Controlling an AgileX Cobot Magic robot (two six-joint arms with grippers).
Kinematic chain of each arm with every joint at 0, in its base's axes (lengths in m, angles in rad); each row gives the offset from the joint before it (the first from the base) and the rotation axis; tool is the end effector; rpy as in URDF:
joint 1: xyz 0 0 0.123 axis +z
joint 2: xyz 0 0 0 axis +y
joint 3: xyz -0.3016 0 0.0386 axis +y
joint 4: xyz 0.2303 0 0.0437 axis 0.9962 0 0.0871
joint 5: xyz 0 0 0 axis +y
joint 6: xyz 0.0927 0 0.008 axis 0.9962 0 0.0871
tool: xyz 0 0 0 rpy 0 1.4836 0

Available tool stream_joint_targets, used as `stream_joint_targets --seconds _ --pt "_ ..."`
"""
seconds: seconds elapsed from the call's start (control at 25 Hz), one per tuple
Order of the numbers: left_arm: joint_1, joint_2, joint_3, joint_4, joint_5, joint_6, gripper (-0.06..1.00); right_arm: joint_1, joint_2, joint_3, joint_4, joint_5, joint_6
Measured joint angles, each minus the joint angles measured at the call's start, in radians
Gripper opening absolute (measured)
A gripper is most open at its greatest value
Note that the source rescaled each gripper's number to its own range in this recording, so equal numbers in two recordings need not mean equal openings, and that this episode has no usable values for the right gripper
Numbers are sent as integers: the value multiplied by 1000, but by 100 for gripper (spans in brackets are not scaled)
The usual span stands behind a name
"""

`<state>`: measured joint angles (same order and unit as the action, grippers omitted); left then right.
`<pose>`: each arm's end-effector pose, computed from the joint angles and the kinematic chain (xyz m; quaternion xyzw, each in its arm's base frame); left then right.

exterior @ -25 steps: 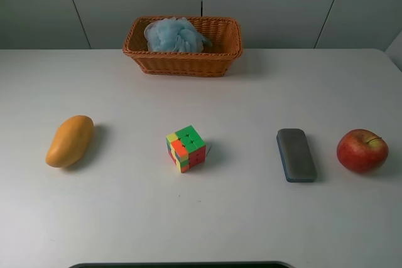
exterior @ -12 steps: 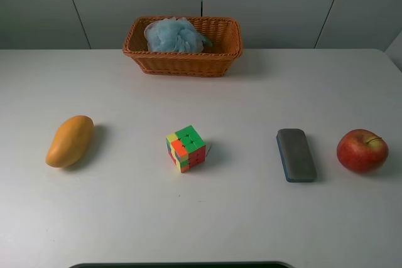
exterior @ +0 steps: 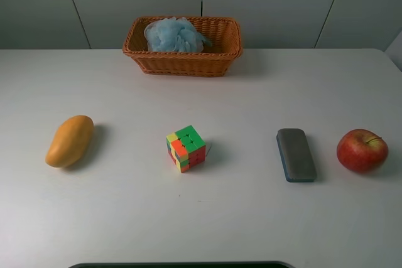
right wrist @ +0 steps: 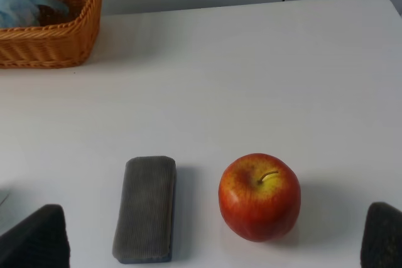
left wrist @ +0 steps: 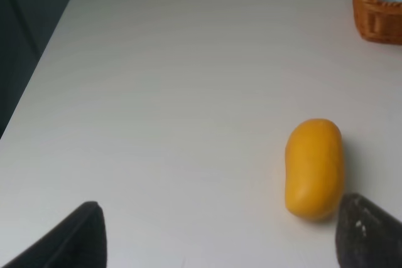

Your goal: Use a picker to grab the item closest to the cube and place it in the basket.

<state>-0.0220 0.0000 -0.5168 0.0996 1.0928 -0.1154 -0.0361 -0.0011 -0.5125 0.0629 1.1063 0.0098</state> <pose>-0.0409 0.0091 0.2699 -0.0431 0.8551 0.0143 0.5165 -0.0410 0.0067 0.2675 0.0176 0.8609 0.0247 0.5079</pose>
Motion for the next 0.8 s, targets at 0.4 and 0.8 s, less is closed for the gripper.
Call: stream_joint_targets --seconds 0.4,0.8 --pt "0 0 5 -2 -2 12 97 0 0 0 0 0 0" --pt "0 0 5 -2 -2 14 97 0 0 0 0 0 0"
